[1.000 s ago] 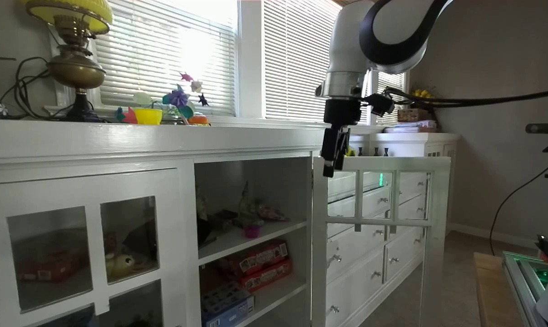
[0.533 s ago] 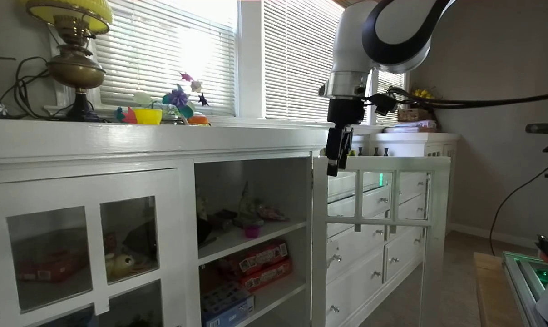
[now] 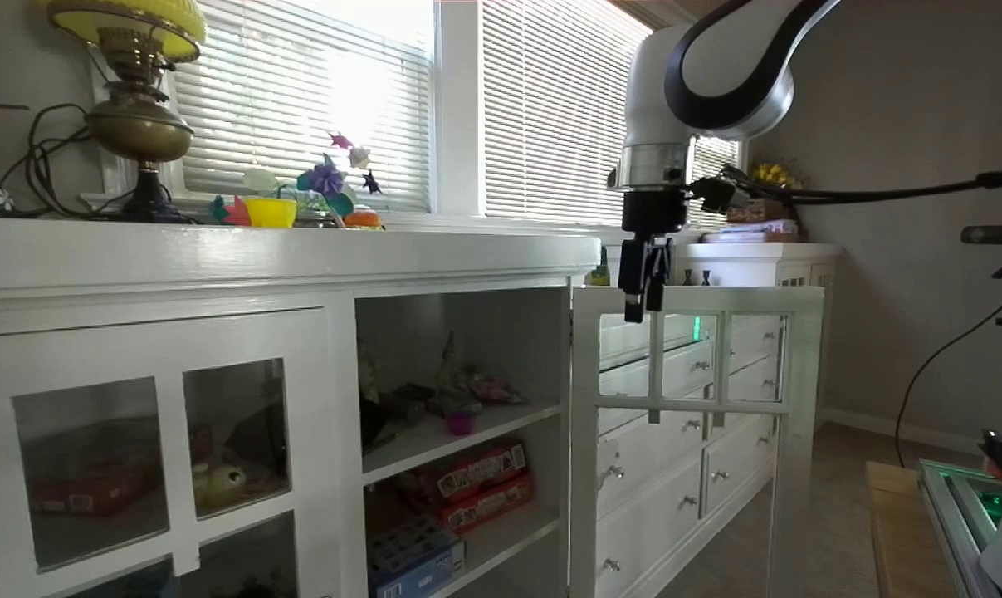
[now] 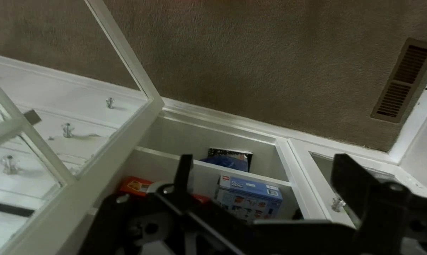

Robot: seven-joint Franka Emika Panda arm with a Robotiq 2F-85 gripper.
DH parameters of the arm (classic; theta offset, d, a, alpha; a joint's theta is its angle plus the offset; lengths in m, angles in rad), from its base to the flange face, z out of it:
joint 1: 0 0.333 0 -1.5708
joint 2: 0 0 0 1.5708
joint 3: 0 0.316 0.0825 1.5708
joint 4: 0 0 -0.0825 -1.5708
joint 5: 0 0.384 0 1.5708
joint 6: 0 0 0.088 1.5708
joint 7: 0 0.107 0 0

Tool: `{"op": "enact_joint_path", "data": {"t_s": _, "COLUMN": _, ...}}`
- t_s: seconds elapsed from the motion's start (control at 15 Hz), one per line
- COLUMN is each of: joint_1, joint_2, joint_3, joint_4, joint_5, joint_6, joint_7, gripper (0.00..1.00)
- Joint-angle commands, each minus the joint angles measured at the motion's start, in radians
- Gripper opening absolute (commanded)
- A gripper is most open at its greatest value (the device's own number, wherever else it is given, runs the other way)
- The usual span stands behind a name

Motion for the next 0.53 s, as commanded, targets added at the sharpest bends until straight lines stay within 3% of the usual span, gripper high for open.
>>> {"op": "enact_joint_path", "data": {"t_s": 0.0, "joint_1": -0.088, "joint_2": -0.048, "joint_3": -0.049, "joint_4": -0.024, "joint_5": -0.040, "joint_6": -0.046, "joint_7": -0.004, "gripper": 1.00}}
{"op": "enact_joint_path", "data": {"t_s": 0.2, "joint_1": -0.174, "joint_2": -0.036, "joint_3": -0.091, "joint_4": -0.013, "joint_5": -0.081, "joint_6": -0.028, "joint_7": 0.009, "gripper": 1.00}}
{"op": "enact_joint_path", "data": {"t_s": 0.47, "joint_1": -0.297, "joint_2": -0.026, "joint_3": -0.115, "joint_4": -0.003, "joint_5": -0.233, "joint_6": 0.062, "joint_7": 0.015, "gripper": 1.00}}
